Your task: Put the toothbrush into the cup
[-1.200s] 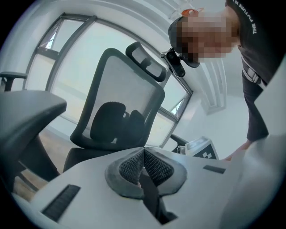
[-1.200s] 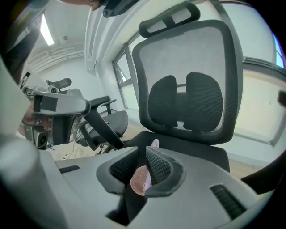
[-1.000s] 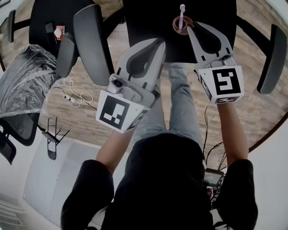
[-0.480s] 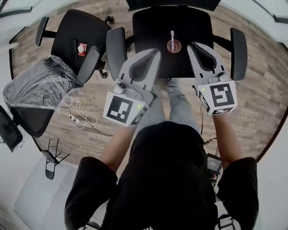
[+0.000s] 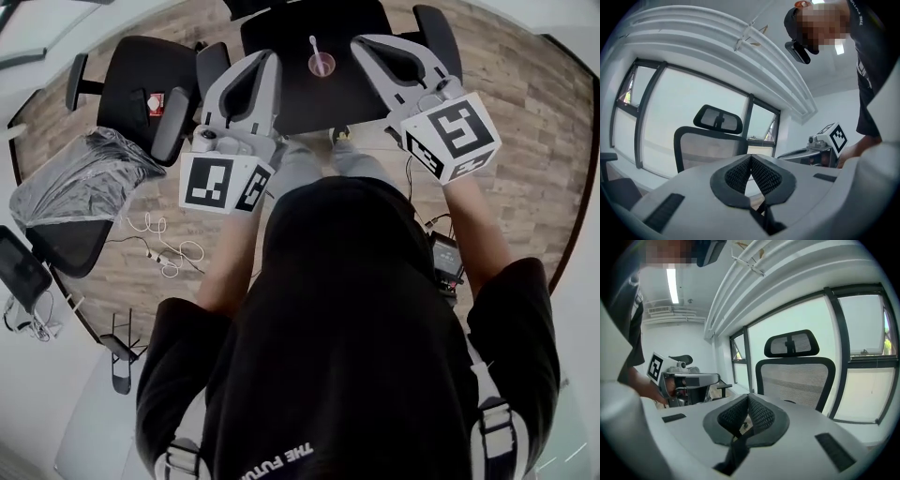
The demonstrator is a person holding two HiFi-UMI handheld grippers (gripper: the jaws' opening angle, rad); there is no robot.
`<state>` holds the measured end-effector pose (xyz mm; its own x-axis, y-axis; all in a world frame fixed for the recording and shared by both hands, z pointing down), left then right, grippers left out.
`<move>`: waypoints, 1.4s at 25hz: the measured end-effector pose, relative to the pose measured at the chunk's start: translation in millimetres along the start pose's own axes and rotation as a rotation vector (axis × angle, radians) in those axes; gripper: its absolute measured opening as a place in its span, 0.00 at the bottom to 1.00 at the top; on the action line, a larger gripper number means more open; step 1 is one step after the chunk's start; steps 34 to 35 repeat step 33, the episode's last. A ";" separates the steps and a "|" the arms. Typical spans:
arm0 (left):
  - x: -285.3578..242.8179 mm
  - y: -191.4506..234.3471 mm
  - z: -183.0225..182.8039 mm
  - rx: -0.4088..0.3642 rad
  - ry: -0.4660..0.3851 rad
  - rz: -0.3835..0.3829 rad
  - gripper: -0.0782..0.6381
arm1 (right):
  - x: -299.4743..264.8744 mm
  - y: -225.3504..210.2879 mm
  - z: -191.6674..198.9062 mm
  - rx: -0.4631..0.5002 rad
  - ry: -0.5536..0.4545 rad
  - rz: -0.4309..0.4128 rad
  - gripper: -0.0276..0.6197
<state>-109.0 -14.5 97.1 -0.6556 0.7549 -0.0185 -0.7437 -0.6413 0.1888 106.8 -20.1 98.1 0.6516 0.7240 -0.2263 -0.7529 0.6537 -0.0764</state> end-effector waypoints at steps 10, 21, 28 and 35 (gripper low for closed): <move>-1.6 -43.2 -32.8 -0.073 -0.039 0.044 0.14 | 40.8 2.2 -28.7 0.005 -0.087 0.004 0.07; -9.1 -75.2 -23.5 -0.086 -0.024 0.036 0.14 | 57.5 -4.6 -12.0 -0.004 -0.100 -0.044 0.07; -13.2 -78.7 -28.5 -0.100 -0.041 0.035 0.14 | 60.2 -8.5 -13.5 0.005 -0.107 -0.044 0.07; -18.6 -80.6 -30.9 -0.102 -0.050 0.020 0.14 | 60.9 -16.3 -15.8 0.016 -0.103 -0.051 0.07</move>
Point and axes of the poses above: the fingertips, and each gripper's own axes: x backward along the fingers, y to its left, z out of its underside, the point moved 9 cm from there along x, backward along the fingers, and after that the axes turned 4 degrees about -y, right-handed, at the moved point
